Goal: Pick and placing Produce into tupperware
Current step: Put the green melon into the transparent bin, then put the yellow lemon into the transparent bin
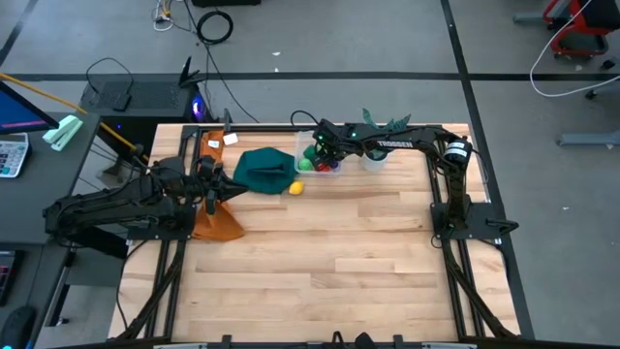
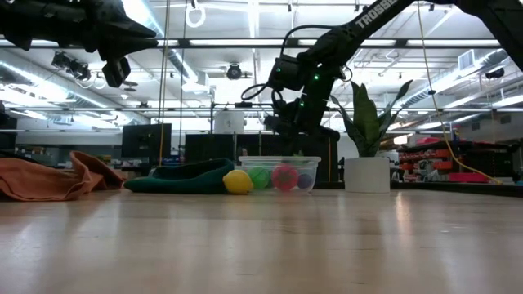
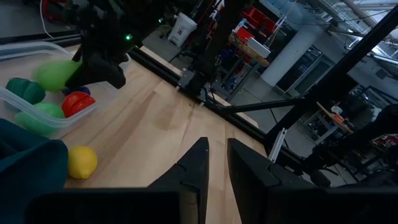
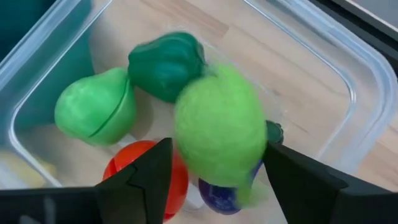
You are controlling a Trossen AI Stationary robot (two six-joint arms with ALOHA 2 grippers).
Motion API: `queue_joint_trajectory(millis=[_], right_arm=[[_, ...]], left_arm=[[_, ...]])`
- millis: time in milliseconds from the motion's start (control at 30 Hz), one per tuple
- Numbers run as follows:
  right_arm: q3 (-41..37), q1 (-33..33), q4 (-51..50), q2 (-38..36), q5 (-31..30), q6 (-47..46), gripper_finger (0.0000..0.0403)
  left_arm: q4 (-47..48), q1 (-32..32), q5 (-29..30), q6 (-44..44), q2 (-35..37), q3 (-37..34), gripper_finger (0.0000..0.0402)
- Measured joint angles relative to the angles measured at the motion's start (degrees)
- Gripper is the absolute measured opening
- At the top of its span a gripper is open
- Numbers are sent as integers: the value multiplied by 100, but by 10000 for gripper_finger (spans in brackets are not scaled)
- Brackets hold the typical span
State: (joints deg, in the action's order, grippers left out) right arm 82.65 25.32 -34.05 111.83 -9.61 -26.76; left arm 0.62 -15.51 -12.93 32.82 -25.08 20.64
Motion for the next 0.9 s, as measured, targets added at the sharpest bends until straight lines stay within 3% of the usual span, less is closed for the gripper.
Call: queue_joint_trajectory(millis=[333, 500, 900], right_arm=[[14, 0, 72, -58, 29, 254, 212], [415, 0, 58, -83, 8, 563, 212], [1531, -535, 83, -90, 1346, 2496, 212]], left_arm=[[0, 0, 0, 2, 0, 0, 57], [0, 0, 0, 2, -1, 0, 62], [2, -2, 0, -9, 0, 0, 58]])
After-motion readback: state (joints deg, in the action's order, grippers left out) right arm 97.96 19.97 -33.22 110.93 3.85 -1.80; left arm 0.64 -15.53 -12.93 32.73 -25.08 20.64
